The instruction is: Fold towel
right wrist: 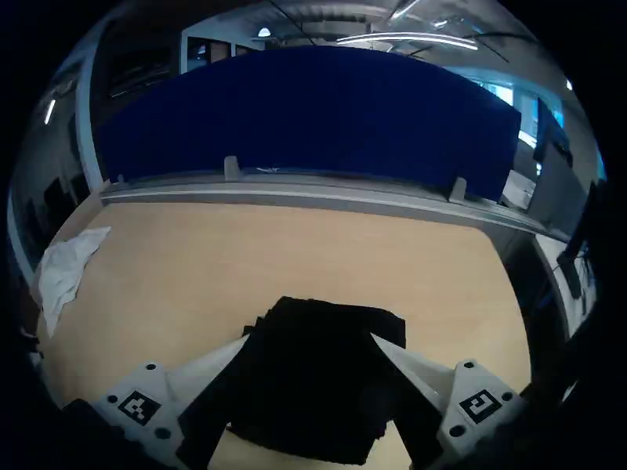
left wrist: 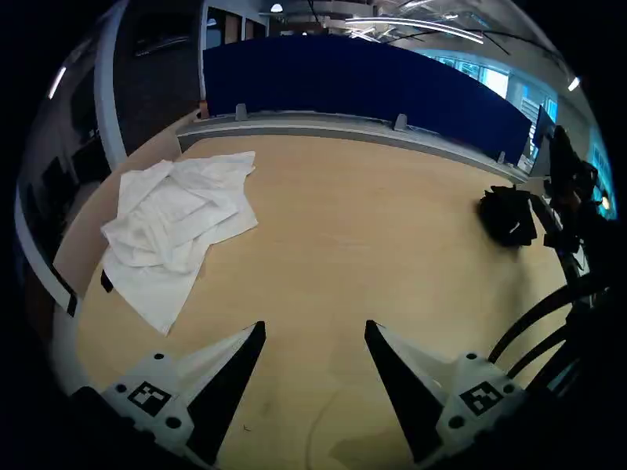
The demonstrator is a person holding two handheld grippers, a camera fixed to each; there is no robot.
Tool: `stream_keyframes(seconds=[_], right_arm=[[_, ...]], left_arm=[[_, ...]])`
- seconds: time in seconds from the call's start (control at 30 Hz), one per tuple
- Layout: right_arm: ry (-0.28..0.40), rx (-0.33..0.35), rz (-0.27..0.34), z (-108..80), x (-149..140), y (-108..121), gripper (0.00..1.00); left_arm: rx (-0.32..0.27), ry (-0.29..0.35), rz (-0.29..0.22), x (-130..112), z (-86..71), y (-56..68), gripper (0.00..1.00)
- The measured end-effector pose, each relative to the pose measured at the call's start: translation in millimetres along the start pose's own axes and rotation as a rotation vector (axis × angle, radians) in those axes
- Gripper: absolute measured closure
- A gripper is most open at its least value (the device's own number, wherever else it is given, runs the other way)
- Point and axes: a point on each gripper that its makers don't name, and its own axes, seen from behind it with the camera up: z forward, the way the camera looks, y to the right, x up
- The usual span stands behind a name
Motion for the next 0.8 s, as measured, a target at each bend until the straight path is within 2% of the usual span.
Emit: stream_keyframes(seconds=[0.2,0.5,0.67,0.8], right_arm=[[-0.039,-0.018,0.005,22.7,-8.2,11.8,0.00],[-0.106,-0.020,0.028,47.6,-32.7,14.3,0.00],[-0.095,-0.013,0.034,44.4,-28.1,11.4,0.00],[-0.042,0.000,0.035,27.5,-9.9,6.0,0.00]], left_arm=[[0.015,-0.002,-0.007,-1.0,-0.8,-3.7,0.06],[0.038,-0.007,-0.014,-5.3,-3.1,-11.2,0.06],[0.040,-0.005,-0.014,-4.4,-5.4,-13.7,0.06],[0.035,0.000,-0.012,-2.3,-5.7,-15.5,0.06]])
